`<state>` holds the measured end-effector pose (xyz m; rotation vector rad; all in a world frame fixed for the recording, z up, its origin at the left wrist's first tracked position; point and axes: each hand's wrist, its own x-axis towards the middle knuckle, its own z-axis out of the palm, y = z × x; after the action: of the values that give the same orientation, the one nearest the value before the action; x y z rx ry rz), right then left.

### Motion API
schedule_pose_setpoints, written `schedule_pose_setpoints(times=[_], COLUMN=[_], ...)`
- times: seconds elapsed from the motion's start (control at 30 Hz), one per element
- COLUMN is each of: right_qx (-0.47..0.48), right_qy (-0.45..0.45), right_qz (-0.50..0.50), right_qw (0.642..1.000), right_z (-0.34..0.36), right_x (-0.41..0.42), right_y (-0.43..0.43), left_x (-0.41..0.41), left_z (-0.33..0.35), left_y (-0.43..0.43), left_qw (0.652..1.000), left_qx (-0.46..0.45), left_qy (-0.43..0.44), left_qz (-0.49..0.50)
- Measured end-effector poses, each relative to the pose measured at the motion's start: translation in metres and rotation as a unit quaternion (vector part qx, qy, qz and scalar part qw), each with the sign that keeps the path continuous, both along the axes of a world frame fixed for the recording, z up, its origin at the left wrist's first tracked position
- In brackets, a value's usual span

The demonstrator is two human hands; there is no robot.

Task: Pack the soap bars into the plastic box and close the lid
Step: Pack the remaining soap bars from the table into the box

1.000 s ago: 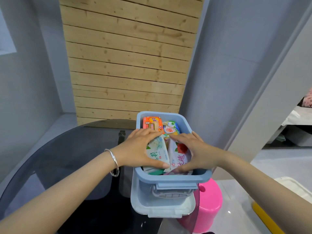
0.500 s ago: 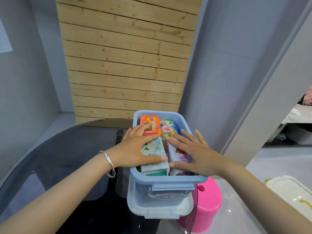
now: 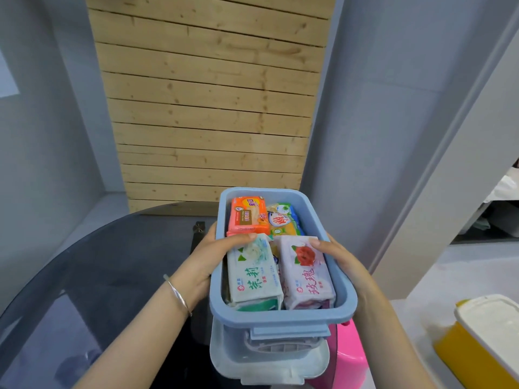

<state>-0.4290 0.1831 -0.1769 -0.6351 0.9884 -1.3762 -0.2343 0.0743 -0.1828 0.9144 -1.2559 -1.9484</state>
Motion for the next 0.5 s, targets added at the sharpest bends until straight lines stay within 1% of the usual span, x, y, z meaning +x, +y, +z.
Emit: schedule_pose_setpoints(times=[0.2,0.3,0.5], right_qx=[-0.009,-0.022,-0.080], right_qy=[0.002,-0.005,0.030], right_qz=[-0.011,-0.003,-0.005], right_qw=[1.000,1.000,0.996], right_z=[0.006,0.017,0.047], right_x=[0.003,0.009,0.041], right_y=[-0.001,-0.003,-0.011], left_x=[0.001,0.006,0.044], left_z=[0.004,0.013,0.043], left_y=[-0.001,0.001,-0.004], left_qw=[1.000,1.000,0.999], left_qx=[-0.007,-0.002,-0.021], left_qy=[-0.014,0.001,0.030], left_qz=[0.011,0.006,0.001])
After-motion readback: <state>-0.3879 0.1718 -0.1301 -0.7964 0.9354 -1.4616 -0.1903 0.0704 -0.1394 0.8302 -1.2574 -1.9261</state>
